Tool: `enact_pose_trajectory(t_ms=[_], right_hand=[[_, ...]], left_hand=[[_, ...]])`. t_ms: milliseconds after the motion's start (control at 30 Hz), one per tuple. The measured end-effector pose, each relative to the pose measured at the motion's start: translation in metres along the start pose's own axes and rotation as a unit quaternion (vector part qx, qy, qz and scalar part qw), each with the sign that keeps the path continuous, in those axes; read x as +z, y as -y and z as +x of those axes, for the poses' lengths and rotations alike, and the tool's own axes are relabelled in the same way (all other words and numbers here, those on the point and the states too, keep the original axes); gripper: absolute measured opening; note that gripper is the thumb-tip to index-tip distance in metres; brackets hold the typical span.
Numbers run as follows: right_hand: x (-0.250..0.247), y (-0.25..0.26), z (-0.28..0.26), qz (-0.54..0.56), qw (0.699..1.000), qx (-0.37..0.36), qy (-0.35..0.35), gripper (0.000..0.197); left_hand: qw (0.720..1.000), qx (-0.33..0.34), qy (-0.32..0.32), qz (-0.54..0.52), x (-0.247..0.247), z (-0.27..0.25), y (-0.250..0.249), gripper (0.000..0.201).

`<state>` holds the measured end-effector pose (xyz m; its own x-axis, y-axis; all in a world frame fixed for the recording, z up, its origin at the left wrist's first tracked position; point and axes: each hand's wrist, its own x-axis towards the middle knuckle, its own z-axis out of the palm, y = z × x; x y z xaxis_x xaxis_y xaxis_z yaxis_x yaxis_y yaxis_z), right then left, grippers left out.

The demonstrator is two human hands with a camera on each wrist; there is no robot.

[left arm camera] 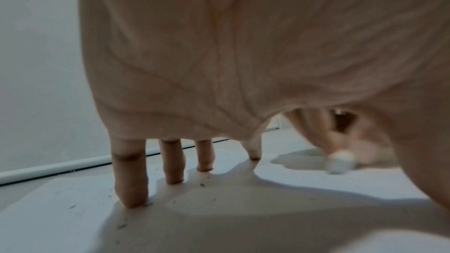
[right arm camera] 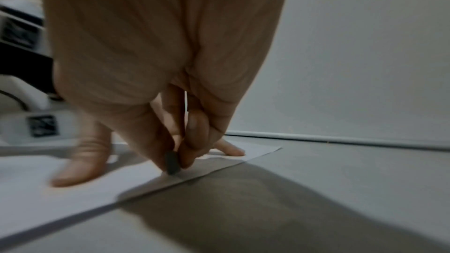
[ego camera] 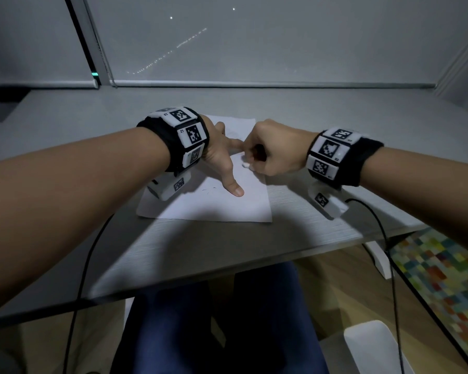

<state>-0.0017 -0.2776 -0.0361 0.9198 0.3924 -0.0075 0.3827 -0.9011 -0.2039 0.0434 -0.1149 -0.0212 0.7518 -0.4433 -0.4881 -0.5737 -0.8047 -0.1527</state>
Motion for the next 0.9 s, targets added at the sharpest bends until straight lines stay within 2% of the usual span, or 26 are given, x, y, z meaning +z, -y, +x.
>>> enact_pose_trajectory(t_ms=[100, 233, 333, 433, 567, 800, 900], right_hand=[[0.0, 0.005, -0.011, 0.018, 0.999, -0.021, 0.037, 0.017], [-0.004, -0.006, 0.004, -0.018, 1.0, 0.0, 0.002, 0.009], [-0.007, -0.011, 0.011, -0.039, 0.999, 0.027, -0.008, 0.01], [-0.002, -0.007, 0.002, -0.019, 1.0, 0.004, -0.01, 0.016], [0.003, 0.004, -0.013, 0.016, 0.999, -0.03, 0.019, 0.015], [0.001, -0.002, 0.014, -0.007, 0.999, 0.027, -0.02, 0.011], [0.005, 0.009, 0.005, 0.011, 1.0, 0.0, -0.004, 0.011]], left_hand=[[1.0, 0.001, -0.001, 0.002, -0.001, -0.001, -0.001, 0.135], [1.0, 0.001, -0.002, 0.004, -0.002, -0.001, -0.001, 0.138], [1.0, 0.0, -0.002, 0.002, -0.002, -0.002, -0.001, 0.139], [1.0, 0.0, -0.001, 0.004, -0.002, -0.002, -0.001, 0.138], [1.0, 0.002, 0.002, -0.004, -0.002, -0.002, 0.0, 0.133], [1.0, -0.001, 0.003, 0.0, 0.001, 0.003, 0.002, 0.139], [1.0, -0.001, 0.005, -0.003, 0.001, 0.005, 0.005, 0.132]])
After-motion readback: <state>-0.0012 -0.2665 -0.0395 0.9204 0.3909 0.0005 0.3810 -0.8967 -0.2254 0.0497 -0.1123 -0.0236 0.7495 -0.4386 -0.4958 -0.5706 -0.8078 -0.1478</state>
